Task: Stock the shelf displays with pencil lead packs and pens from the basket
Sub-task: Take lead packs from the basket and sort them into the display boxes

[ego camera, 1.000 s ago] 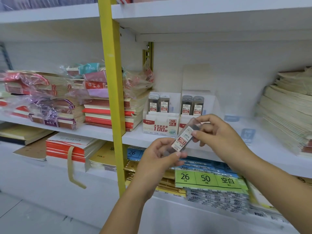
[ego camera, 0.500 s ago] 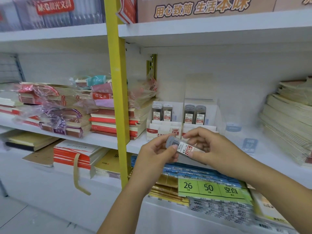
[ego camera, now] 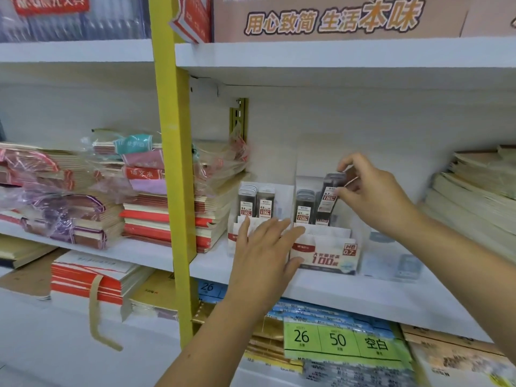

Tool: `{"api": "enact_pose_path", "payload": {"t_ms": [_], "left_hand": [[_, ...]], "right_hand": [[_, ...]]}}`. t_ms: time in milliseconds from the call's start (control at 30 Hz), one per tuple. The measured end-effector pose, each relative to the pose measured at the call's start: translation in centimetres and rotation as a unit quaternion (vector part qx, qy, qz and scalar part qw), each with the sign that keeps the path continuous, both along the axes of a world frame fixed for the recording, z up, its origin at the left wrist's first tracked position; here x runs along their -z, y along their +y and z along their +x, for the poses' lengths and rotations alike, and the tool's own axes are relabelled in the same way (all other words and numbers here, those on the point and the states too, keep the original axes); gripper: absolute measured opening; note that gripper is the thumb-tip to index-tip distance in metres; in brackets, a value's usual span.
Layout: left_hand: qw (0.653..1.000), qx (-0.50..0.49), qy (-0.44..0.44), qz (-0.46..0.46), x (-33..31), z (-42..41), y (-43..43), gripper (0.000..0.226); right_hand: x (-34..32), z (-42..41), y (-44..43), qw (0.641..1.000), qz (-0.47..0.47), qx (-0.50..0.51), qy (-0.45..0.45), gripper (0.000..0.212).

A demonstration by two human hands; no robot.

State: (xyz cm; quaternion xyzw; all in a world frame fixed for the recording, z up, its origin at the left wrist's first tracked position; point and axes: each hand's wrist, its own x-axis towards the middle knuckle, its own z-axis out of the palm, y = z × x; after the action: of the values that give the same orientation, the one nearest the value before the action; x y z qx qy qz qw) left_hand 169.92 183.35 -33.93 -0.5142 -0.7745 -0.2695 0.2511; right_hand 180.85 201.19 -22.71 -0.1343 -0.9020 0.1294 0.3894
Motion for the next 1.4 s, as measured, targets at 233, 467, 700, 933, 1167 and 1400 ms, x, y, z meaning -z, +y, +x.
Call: {"api": "enact_pose_path", "payload": {"t_ms": [233, 467, 700, 933, 1167, 1400], "left_hand": [[1.0, 0.008, 0.025, 0.015, 0.3, -0.4, -0.1, 0.049], [0.997, 0.042, 0.014, 0.065, 0.4, 1.2, -1.9, 0.047], [0.969, 0.024, -0.21, 0.128, 14.7, 6.1, -6.4, 0.026], [0.85, -0.034, -0.493, -0.181, 34.3, 10.4, -13.1, 0.042], [0.782, -0.106, -0.547, -0.279, 42.6, 10.7, -15.3, 0.065], [0.814, -0.185, -0.476, -0.276, 44.8, 9.9, -12.5, 0.071]], "right_hand": [[-0.2, -1.7, 0.6, 0.98, 0.115, 0.095, -0.129, 0.008], [0.2, 1.5, -2.2, 0.992, 0.098, 0.082, -0.012, 0.024], [13.1, 8.0, -8.8, 0.98, -0.168, -0.095, 0.04, 0.019], [40.7, 11.4, -10.6, 0.828, -0.398, 0.096, -0.383, 0.039], [54.0, 16.3, -14.5, 0.766, -0.451, 0.17, -0.425, 0.087], [57.5, 17.0, -14.4, 0.762, -0.429, 0.165, -0.455, 0.119]]}}
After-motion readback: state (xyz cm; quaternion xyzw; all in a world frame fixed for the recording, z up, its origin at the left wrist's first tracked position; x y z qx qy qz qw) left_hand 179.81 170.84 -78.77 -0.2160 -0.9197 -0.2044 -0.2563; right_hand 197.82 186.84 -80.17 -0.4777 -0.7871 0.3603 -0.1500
